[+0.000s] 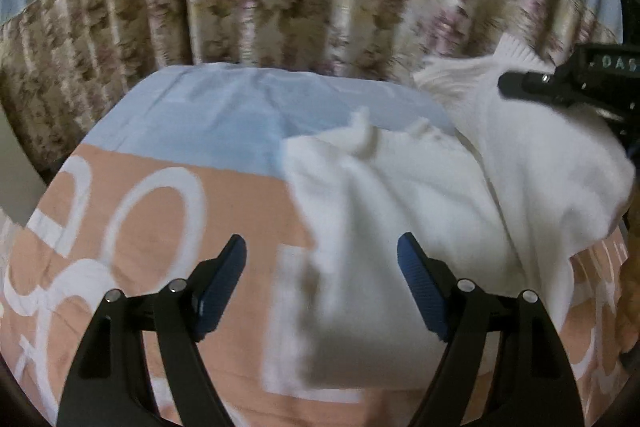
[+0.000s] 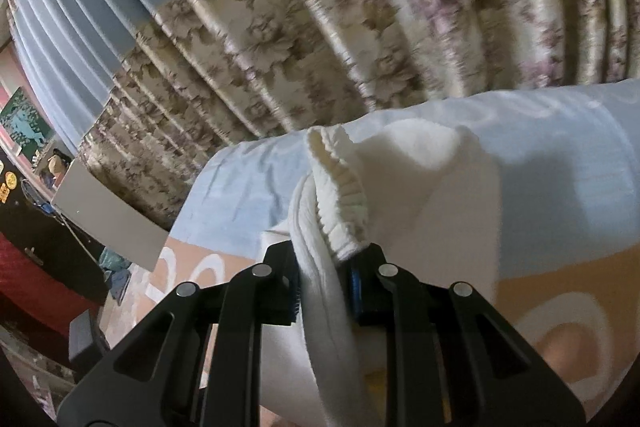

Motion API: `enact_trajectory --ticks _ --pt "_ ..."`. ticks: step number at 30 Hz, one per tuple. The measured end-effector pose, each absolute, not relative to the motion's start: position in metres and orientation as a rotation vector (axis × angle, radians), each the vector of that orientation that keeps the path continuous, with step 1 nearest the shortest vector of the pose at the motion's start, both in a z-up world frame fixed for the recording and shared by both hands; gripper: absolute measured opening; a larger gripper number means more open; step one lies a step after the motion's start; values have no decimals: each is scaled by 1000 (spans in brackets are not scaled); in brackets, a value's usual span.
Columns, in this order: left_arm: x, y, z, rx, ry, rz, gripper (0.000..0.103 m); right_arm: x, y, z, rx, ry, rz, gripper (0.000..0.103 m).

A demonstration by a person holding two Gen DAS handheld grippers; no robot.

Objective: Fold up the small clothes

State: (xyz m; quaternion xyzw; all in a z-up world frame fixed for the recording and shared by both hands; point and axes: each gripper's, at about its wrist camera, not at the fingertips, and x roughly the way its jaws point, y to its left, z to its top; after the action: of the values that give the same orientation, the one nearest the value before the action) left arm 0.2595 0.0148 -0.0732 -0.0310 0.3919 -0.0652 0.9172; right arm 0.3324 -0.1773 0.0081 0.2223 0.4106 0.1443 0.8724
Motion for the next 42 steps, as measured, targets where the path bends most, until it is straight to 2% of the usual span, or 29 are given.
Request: enact_trajectory --ticks 6,9,14,22,30,34,36,37,38,39,40,42 --pt "263 65 -76 -79 815 -73 78 356 -96 -20 410 956 310 20" --pt "260 79 -77 -84 812 -56 78 351 -69 -34 370 998 334 33" --pt "252 88 -77 -98 810 -55 78 324 -63 -15 303 920 370 37" --pt "224 68 -55 -140 780 -111 78 285 -132 15 257 795 221 44" --pt "197 5 -6 -86 646 -283 79 247 -210 -20 288 847 98 46" --pt "216 -23 -10 -50 686 -357 79 228 -227 -36 288 875 81 48" --pt "230 -35 -19 -35 725 -376 77 221 -227 -43 277 886 82 54" --pt "234 -37 -21 -30 732 -377 67 217 -226 -47 266 893 80 55" --pt "240 -39 -27 -24 754 -383 45 215 -226 -50 260 897 81 58" --pt "246 -41 -33 -17 785 -384 30 212 -226 -53 259 905 86 60" --pt "249 -40 -42 -13 817 -377 9 210 -226 -57 265 913 93 61" --pt "248 -34 -49 -22 823 -372 7 207 -225 -62 271 919 98 62"
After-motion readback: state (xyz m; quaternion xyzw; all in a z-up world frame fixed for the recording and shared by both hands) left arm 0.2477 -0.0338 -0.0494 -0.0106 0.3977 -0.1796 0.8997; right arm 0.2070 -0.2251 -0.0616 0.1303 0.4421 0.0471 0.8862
